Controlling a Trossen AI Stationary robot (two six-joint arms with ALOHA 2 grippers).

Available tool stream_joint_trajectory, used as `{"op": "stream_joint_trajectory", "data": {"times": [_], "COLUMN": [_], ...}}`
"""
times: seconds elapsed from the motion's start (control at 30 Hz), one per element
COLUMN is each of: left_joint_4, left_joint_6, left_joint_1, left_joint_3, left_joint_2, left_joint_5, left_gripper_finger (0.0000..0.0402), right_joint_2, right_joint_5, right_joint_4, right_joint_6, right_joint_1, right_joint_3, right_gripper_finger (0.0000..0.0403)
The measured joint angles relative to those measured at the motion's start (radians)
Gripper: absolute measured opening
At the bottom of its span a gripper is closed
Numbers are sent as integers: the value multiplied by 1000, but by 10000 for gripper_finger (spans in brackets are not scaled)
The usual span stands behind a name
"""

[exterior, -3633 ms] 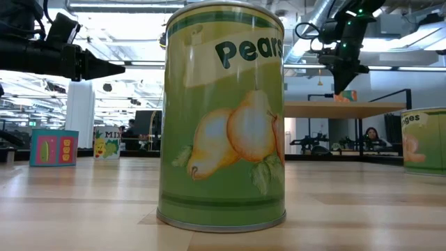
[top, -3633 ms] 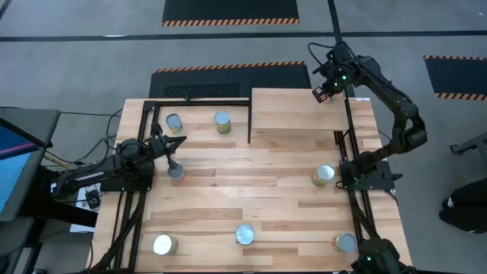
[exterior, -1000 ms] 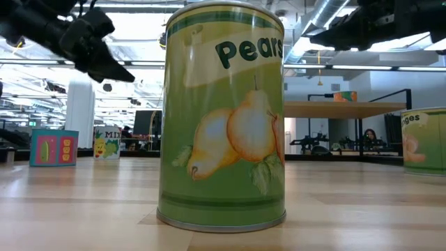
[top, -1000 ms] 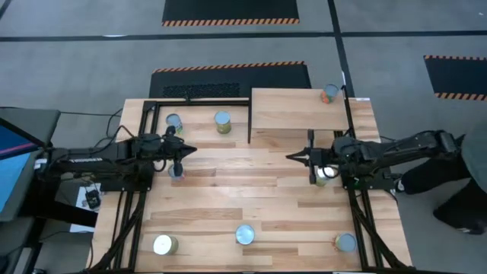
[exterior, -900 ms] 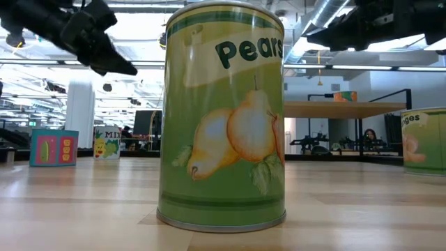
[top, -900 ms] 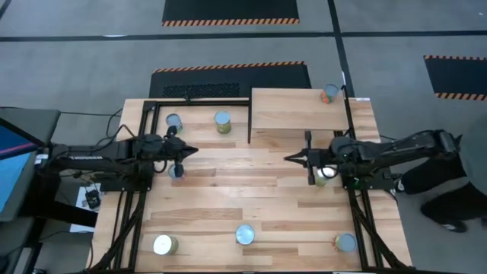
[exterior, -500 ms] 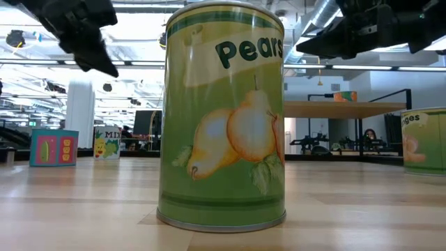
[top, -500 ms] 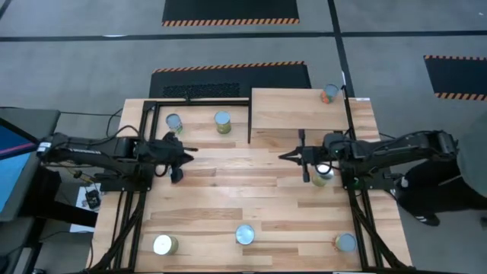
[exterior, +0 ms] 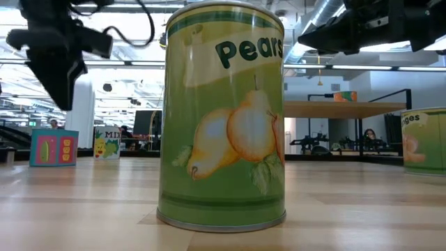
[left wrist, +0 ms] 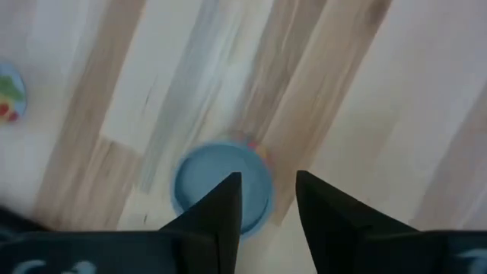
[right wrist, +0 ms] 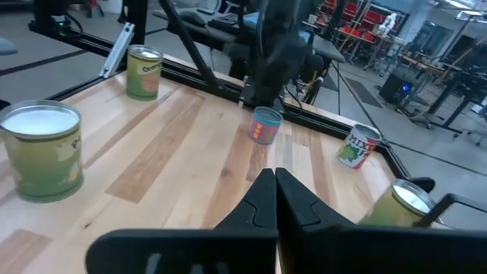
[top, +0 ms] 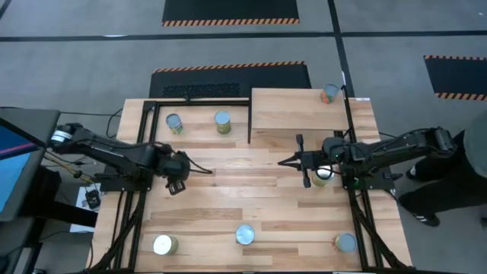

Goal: Pick and place cans onto a shelf
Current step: Put the small canned corn on the shelf aligned with the small canned orange

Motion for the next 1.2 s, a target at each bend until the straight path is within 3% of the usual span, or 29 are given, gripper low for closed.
{"op": "stream_joint_trajectory", "data": {"times": [0.3, 0.83, 1.2], "left_joint_4": [-10, 58, 65], "left_joint_6": [-6, -3, 37], "left_joint_1": [1, 1, 1], "left_joint_3": [0, -57, -57], "left_joint_2": [99, 100, 100], "left_joint_5": [-14, -13, -26], "left_gripper_finger": [117, 116, 62], "right_joint_2": [0, 0, 0], "right_joint_5": [23, 72, 72], "right_joint_4": [0, -1, -1], "right_joint_6": [-1, 0, 0], "right_joint_1": [55, 68, 68], "right_joint_3": [0, 0, 0], "right_gripper_finger": [8, 8, 8]}}
